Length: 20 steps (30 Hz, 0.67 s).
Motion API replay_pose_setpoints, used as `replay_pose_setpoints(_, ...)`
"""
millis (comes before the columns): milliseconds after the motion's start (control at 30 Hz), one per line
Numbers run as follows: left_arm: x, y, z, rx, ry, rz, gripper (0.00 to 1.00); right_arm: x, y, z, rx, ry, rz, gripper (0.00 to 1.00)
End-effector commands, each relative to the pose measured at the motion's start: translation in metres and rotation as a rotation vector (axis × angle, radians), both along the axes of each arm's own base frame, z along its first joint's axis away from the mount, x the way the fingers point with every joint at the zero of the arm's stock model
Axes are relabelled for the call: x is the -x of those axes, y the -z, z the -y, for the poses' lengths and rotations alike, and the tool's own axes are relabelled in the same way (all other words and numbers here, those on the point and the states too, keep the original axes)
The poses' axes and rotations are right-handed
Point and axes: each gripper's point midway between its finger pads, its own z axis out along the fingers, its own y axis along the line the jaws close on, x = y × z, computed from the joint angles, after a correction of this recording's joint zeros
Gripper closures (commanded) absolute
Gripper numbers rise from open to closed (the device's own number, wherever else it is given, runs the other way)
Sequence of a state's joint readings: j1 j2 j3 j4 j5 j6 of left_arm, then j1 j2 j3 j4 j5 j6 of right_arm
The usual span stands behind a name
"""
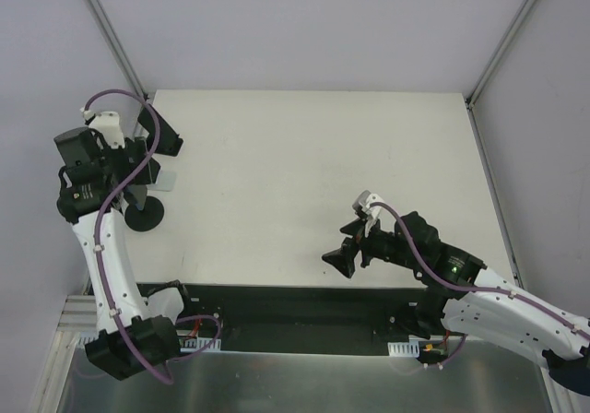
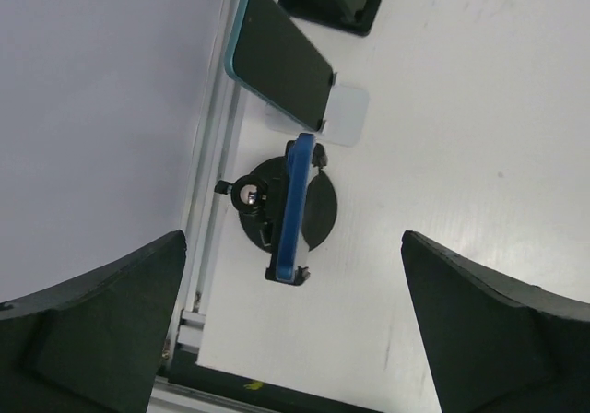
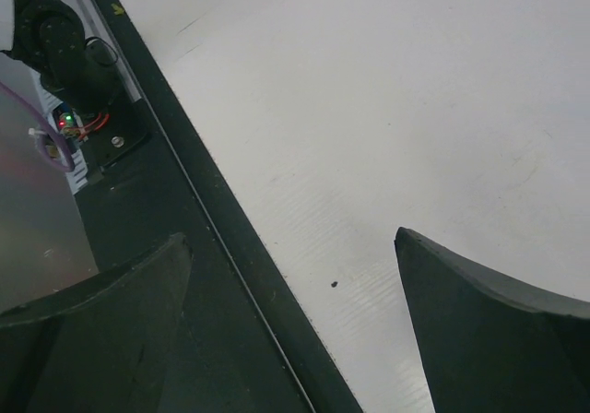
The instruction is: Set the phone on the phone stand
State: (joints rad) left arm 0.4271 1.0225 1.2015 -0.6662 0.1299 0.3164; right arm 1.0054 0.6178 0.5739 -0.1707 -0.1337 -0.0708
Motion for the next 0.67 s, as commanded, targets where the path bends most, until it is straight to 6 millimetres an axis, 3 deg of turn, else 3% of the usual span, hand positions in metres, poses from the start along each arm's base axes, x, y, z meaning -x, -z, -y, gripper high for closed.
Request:
replay_pose_setpoints(0,0.004,-0.074,0.035,0.139,0.006,0.288,0.01,-0.036,0.0,0.025,0.059,0.234,0.065,0.04)
replay_pose_setpoints(33,0.003,-0.089,0.058,0.234,0.076,0.342,0.01,-0.044,0.005,0.039,0.104,0.318,0.063,0.03)
replay_pose_setpoints(100,0.004,-0.112,0.081,0.305,0.153,0.413,0.01,-0.066,0.005,0.069,0.136,0.517,0.081,0.03)
replay_pose_setpoints(167,0.004,-0.134,0.116,0.389,0.263,0.462,0.01,-0.07,-0.003,0.082,0.132,0.575,0.093,0.03)
replay_pose_setpoints(233,0.004,-0.143,0.141,0.419,0.338,0.474,0.01,-0.069,-0.012,0.088,0.113,0.593,0.103,0.03)
replay_pose_setpoints(267,0.007,-0.145,0.17,0.434,0.43,0.464,0.01,-0.069,-0.025,0.094,0.071,0.615,0.122,0.03)
replay_pose_setpoints(333,0.012,-0.154,0.198,0.456,0.528,0.481,0.01,-0.066,-0.037,0.105,0.059,0.634,0.141,0.03)
replay_pose_setpoints(400,0.023,-0.162,0.233,0.5,0.658,0.492,0.01,-0.063,-0.071,0.123,-0.01,0.681,0.185,0.03)
replay_pose_setpoints(500,0.043,-0.173,0.265,0.519,0.812,0.517,0.01,-0.056,-0.094,0.156,-0.006,0.74,0.248,0.04)
replay_pose_setpoints(567,0.058,-0.183,0.271,0.515,0.87,0.545,0.01,-0.053,-0.11,0.176,0.014,0.776,0.303,0.04)
replay_pose_setpoints(600,0.067,-0.19,0.274,0.509,0.917,0.563,0.01,-0.048,-0.132,0.194,-0.026,0.827,0.316,0.04)
replay_pose_setpoints(633,0.079,-0.199,0.271,0.502,0.937,0.6,0.01,-0.045,-0.134,0.207,-0.011,0.857,0.318,0.04)
